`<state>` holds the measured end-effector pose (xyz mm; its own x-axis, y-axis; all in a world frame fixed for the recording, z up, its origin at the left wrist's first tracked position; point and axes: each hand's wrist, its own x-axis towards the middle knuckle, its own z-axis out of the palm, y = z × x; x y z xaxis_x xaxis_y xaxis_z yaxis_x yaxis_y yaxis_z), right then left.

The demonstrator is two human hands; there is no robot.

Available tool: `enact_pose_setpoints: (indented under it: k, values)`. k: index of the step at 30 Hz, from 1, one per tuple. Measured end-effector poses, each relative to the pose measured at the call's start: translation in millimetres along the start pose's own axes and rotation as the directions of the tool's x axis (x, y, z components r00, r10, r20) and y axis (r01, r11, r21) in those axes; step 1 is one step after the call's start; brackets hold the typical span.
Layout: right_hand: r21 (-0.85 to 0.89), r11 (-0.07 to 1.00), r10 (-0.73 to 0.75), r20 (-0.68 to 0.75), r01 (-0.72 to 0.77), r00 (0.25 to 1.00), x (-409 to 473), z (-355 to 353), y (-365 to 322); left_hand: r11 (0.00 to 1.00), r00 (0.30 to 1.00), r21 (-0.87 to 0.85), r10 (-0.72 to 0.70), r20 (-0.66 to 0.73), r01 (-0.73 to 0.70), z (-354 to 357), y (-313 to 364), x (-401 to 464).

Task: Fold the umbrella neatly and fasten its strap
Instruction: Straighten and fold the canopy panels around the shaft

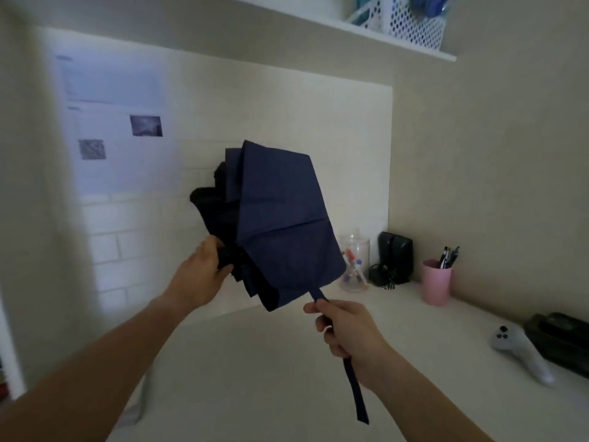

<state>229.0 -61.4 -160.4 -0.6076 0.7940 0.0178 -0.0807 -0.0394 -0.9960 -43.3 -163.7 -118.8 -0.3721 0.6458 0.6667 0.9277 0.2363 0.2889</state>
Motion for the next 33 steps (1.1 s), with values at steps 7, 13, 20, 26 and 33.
enact_pose_setpoints:
  k: [7, 13, 20, 26, 33]
  values:
    - [-0.026, 0.972, 0.237, 0.052, -0.235, 0.97, -31, 5, 69, 0.992, 0.928, 0.033, -0.123, 0.352, 0.12, 61, -34, -89]
    - [-0.023, 0.952, 0.306, 0.009, -0.305, 0.952, -65, -6, 103, 0.934, 0.83, 0.06, -0.34, 0.442, 0.351, 91, -38, -133]
    - [0.025, 0.959, 0.282, -0.002, -0.282, 0.959, -102, -1, 130, 0.875, 0.87, 0.339, -0.435, 0.233, 0.347, 99, -28, -133]
    - [-0.106, 0.893, 0.447, 0.093, -0.437, 0.89, -116, 5, 170, 0.874, 0.818, 0.069, -0.476, 0.324, 0.481, 89, -17, -153]
    - [-0.655, 0.755, -0.218, -0.198, 0.037, 0.956, -101, -20, 150, 0.821, 0.84, -0.209, -0.543, 0.006, 0.532, 52, 50, -220]
